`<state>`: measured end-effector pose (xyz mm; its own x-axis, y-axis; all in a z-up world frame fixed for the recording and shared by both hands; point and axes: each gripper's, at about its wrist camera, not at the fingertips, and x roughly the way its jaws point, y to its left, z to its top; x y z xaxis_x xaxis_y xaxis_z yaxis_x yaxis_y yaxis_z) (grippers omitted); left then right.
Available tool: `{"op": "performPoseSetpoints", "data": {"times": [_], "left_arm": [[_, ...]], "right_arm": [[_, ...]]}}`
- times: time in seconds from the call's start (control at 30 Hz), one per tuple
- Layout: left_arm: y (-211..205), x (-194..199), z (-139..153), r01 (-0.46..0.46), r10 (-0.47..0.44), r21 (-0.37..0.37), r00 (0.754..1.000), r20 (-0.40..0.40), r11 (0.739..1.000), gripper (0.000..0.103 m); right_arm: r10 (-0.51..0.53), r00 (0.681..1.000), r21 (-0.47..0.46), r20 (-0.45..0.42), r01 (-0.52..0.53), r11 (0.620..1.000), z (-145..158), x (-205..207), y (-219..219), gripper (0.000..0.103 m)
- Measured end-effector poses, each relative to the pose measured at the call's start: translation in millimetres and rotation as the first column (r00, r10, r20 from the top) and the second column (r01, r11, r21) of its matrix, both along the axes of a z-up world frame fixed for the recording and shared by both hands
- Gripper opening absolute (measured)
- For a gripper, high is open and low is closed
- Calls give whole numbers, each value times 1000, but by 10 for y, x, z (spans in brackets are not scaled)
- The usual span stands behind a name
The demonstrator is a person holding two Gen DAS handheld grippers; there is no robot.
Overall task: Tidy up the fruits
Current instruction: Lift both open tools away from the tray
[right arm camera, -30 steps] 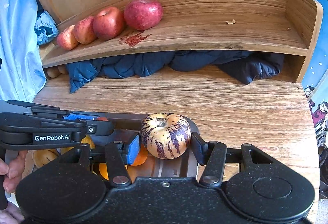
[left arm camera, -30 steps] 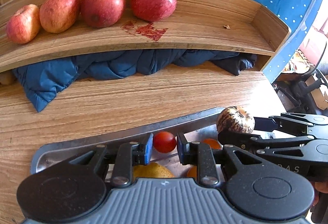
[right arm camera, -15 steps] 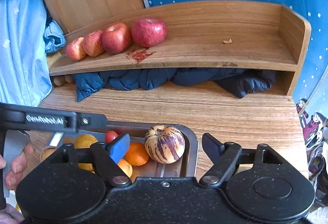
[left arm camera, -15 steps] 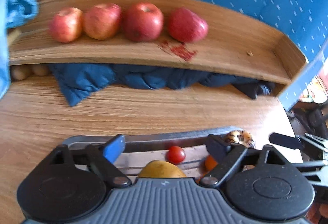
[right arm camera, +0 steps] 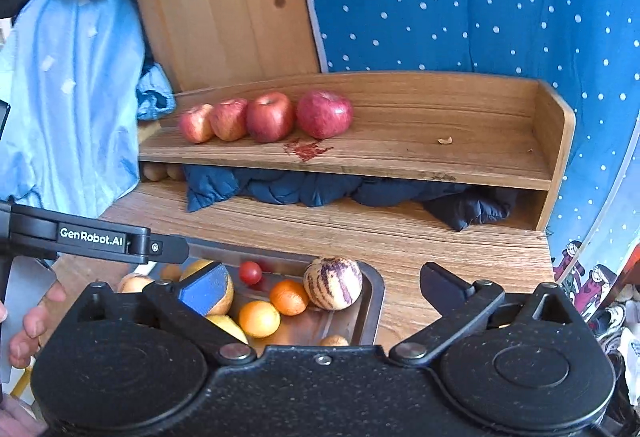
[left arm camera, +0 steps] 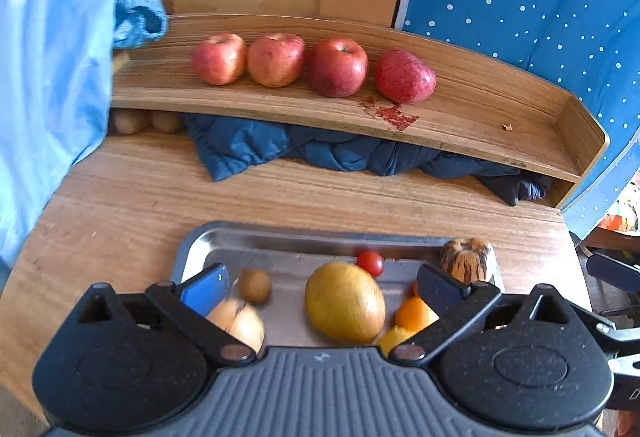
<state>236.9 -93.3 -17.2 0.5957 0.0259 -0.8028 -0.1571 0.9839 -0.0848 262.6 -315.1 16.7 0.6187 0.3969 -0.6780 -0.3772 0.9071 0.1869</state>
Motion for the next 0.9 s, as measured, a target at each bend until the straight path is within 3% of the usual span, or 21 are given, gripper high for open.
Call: {"op": "performPoseSetpoints", "data": {"times": [0.63, 0.9], "left_arm": [[4, -1348, 200, -101, 98, 37, 991, 87, 994, 102], [46, -1594, 327, -84, 73, 82, 989, 128, 993, 102]], "right_arm": [[91, 995, 12, 35, -92, 996, 199, -911, -36, 102], [93, 994, -8, 50, -93, 996, 293, -1205, -4, 102]]}}
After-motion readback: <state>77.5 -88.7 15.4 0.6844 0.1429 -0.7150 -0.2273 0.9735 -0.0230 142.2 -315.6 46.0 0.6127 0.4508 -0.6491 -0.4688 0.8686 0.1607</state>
